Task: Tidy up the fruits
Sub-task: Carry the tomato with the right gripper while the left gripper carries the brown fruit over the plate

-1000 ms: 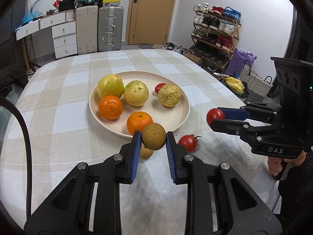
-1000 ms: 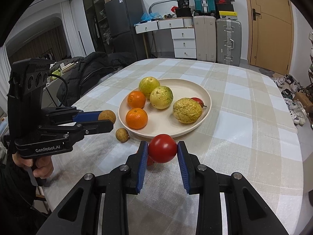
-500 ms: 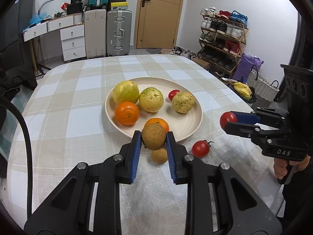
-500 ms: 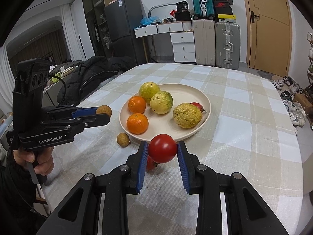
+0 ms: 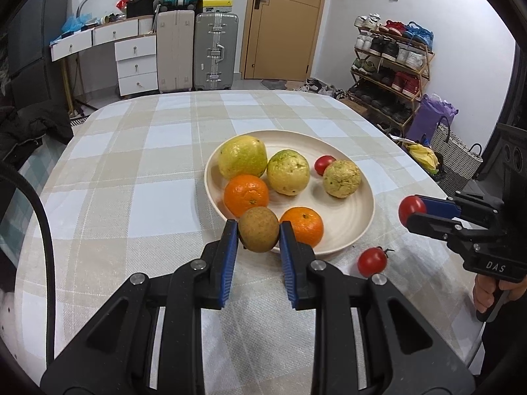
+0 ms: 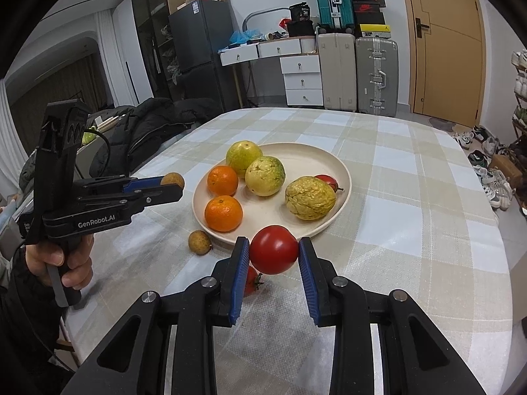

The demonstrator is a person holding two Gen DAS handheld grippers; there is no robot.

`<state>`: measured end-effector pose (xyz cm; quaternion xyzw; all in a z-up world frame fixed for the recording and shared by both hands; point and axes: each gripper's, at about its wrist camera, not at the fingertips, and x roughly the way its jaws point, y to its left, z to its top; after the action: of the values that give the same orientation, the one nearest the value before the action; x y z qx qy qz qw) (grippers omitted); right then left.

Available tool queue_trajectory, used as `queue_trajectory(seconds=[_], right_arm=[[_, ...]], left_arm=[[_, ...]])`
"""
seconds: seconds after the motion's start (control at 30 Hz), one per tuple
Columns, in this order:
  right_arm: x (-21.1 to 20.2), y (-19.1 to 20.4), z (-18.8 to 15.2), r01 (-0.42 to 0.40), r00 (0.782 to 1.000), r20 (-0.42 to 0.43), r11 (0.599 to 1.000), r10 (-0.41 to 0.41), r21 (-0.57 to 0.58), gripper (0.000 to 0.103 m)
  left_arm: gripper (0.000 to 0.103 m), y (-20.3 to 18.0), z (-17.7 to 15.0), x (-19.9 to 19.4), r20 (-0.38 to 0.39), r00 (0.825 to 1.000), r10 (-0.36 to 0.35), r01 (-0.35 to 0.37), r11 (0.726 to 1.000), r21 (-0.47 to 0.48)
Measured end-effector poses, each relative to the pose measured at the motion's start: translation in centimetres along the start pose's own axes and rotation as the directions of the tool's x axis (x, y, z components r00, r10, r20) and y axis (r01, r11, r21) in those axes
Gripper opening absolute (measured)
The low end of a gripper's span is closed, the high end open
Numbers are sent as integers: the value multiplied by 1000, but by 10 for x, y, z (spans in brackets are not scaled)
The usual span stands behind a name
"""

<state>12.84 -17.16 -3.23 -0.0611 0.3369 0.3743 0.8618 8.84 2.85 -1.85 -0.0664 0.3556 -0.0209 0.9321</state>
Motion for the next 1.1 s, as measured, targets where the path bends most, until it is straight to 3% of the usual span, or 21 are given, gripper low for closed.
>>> queue_trajectory(seconds=[0.27, 1.1], right_arm=[[8, -4, 9, 12, 1000, 6, 1000, -12, 25, 31], [59, -16, 33, 35, 995, -95, 998, -31, 44, 31]], left_arm=[[23, 1, 1, 15, -16, 1000, 22, -22, 1000, 11], [23, -4, 13, 44, -48, 997, 59, -57, 998, 40]])
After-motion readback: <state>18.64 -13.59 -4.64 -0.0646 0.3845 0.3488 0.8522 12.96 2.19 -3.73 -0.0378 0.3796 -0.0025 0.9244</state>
